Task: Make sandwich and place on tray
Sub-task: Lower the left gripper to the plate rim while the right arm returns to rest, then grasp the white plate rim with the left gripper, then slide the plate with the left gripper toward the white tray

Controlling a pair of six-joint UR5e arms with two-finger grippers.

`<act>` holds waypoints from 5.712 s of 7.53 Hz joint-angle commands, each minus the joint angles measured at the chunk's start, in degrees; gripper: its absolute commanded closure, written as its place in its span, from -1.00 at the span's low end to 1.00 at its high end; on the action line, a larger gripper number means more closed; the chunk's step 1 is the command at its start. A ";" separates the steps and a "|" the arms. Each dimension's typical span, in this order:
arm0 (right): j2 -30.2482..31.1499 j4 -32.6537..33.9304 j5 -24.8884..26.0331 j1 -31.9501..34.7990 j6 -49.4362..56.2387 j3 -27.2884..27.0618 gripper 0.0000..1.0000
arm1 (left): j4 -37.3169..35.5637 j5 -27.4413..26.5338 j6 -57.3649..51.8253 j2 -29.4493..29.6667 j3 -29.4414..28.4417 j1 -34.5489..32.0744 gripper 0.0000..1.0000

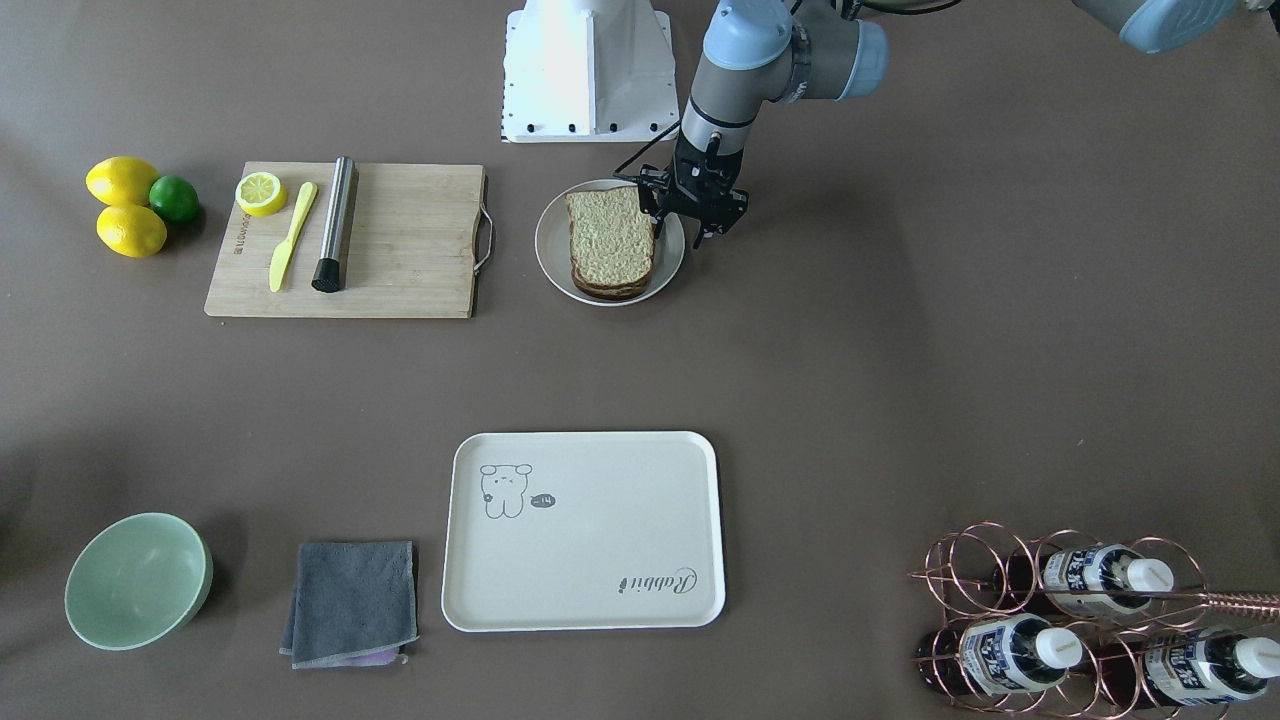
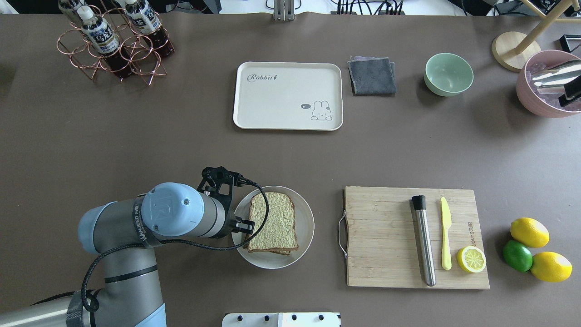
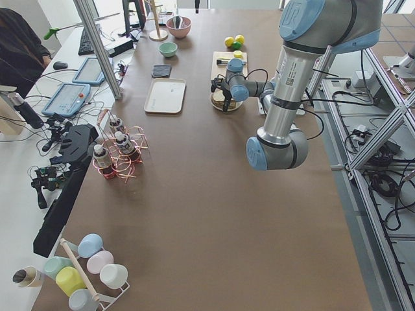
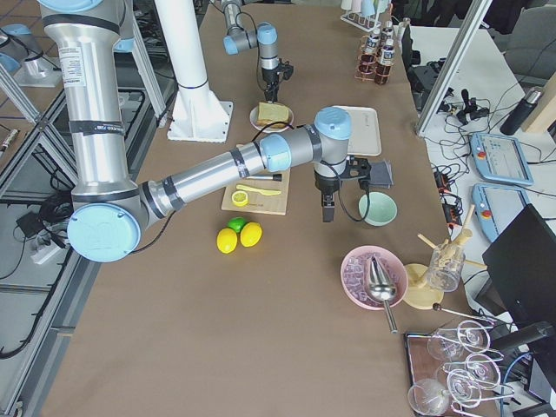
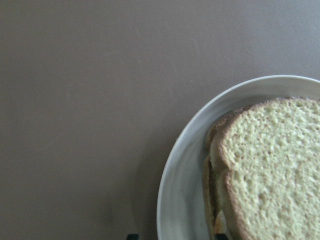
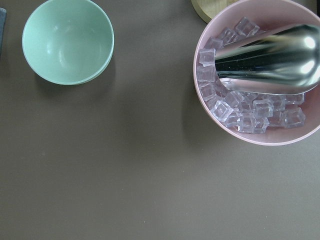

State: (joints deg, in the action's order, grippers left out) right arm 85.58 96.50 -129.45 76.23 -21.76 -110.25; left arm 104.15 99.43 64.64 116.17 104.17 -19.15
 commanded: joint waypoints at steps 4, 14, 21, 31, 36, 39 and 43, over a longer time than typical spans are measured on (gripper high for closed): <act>0.03 0.00 0.08 0.50 0.14 -0.06 -1.00 | 2.55 0.33 0.13 -0.16 -1.25 -0.98 0.25; 0.55 0.00 0.08 1.11 0.14 -0.23 -1.00 | 3.87 -0.11 1.54 -0.33 -2.65 -0.54 0.93; 0.55 0.09 -0.10 2.51 0.58 -0.41 -1.00 | 3.78 10.42 1.36 0.19 -2.04 -6.60 1.00; 3.45 0.00 -0.27 6.91 6.03 -1.20 -1.00 | 17.23 18.87 4.17 1.94 -10.83 -8.27 1.00; 3.45 0.00 -0.27 6.91 6.12 -1.20 -1.00 | 17.50 23.79 4.79 2.48 -10.74 -10.73 1.00; 3.98 -0.09 -1.85 7.53 6.12 -1.38 -1.00 | 17.41 28.35 7.51 5.46 -12.57 -14.07 1.00; 4.07 -0.09 -1.86 7.97 6.12 -1.38 -1.00 | 25.62 33.10 17.76 10.12 -18.72 -18.72 1.00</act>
State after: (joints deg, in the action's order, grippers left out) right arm 89.62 96.45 -131.30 84.07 -15.64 -111.62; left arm 123.98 130.89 76.65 124.91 88.09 -35.95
